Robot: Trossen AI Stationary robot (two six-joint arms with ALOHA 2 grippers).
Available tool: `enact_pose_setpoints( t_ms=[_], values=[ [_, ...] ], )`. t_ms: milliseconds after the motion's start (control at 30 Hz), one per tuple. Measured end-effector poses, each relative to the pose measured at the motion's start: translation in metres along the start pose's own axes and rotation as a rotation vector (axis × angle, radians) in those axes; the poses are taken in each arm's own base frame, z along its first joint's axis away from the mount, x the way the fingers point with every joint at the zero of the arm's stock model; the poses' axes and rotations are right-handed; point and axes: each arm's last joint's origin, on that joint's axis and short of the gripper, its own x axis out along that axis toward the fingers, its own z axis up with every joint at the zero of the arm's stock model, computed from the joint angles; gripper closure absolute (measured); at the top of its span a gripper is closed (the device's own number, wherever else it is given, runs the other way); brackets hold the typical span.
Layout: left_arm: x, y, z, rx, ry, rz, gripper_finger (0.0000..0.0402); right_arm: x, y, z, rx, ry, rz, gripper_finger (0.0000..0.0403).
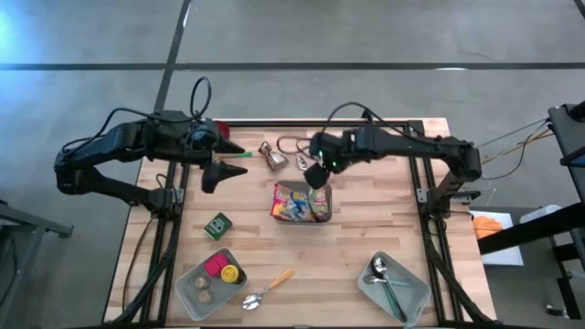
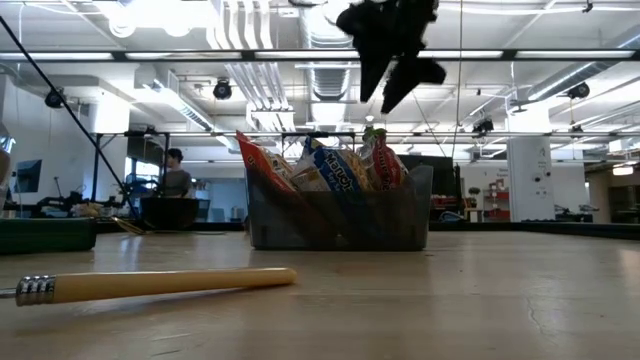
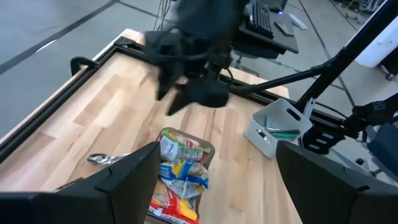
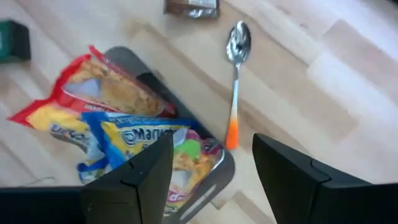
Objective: Pick & Place Food Item
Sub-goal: Put the orange spoon into the right grey bin
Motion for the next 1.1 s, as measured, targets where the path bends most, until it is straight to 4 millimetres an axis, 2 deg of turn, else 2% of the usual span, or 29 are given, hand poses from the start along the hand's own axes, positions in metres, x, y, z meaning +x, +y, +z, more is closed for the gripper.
enact_pose_setpoints(
  t_ms=[267,400,567,767,967,1100],
  values=[
    [0.009,0.001,0.002,-0.037,-0.004,0.045,0.0077,0.05,-0.04,0.045,-0.008,0.073,0.078,0.0187],
    [0.011,0.002,0.002,-0.076,-0.002,0.057,0.0077,0.079,-0.056,0.06,0.025,0.101,0.091,0.0187],
    [0.012,0.002,0.001,-0.126,-0.001,0.068,0.0077,0.118,-0.055,0.061,0.06,0.18,0.135,0.0187],
    [0.013,0.002,0.001,-0.182,0.003,0.072,0.0077,0.163,-0.054,0.051,0.102,0.34,0.152,0.0187],
    [0.013,0.002,0.0,-0.207,0.008,0.074,0.0077,0.186,-0.056,0.042,0.082,0.429,0.122,0.0187],
    [0.013,0.002,0.0,-0.21,0.009,0.073,0.0077,0.189,-0.056,0.041,0.041,0.423,0.114,0.0187]
  ],
)
